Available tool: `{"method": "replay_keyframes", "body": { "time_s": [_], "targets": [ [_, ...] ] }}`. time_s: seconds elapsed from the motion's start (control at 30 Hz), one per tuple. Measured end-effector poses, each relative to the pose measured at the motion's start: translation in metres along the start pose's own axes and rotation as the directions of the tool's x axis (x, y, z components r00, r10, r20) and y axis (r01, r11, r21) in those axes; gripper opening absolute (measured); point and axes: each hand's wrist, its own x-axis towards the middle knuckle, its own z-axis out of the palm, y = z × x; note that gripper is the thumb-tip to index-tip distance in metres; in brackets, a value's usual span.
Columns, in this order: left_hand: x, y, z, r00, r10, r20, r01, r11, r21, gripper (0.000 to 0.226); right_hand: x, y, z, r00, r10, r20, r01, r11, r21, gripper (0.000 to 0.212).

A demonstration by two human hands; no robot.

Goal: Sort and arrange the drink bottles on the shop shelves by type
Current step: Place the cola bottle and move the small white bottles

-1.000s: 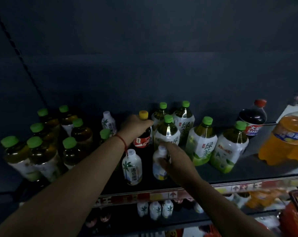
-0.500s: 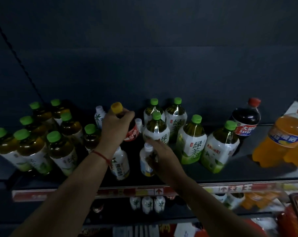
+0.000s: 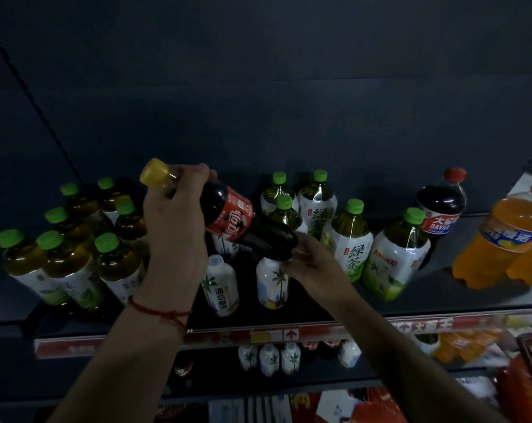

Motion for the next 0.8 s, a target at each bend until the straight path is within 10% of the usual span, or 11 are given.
{"method": "replay_keyframes", "body": {
  "time_s": [0.17, 0.4, 0.8],
  "targets": [
    [-0.019, -0.018, 0.005, 0.972, -0.199, 0.128, 0.215, 0.968, -0.128, 0.005, -0.036, -0.019, -0.013, 0.995, 0.076, 0.07, -0.085, 0.986, 0.146, 0.055],
    [-0.077, -0.07, 0.038, 0.821, -0.325, 0.469, 0.421, 0.9, -0.113, 0.059, -0.091, -0.008, -0.03, 0.972, 0.233, -0.038, -0.214, 0.939, 0.268, 0.044],
    [-0.113, -0.115, 0.142, 0.79, -0.499, 0.357, 0.557, 0.827, -0.075, 0.051, -0.055, 0.004, -0.223, 0.82, 0.142, -0.554, -0.085, 0.988, 0.128, 0.046]
  ]
}}
